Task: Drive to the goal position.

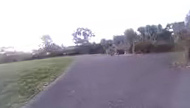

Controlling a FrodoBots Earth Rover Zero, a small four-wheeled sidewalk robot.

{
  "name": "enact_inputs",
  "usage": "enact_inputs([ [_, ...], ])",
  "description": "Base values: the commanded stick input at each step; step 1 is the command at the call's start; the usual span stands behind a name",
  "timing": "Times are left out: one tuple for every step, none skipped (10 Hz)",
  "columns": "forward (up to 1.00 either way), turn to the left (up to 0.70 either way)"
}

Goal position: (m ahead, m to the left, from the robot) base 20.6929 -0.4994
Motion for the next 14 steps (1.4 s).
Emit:
enact_inputs([
  [0.7, -0.19],
  [0.7, -0.31],
  [0.7, -0.35],
  [0.7, -0.35],
  [0.7, -0.35],
  [0.7, -0.35],
  [0.7, -0.35],
  [0.7, -0.34],
  [0.7, -0.21],
  [0.7, -0.09],
  [0.7, 0.0],
  [0.7, 0.0],
  [0.7, 0.0],
  [0.7, 0.0],
])
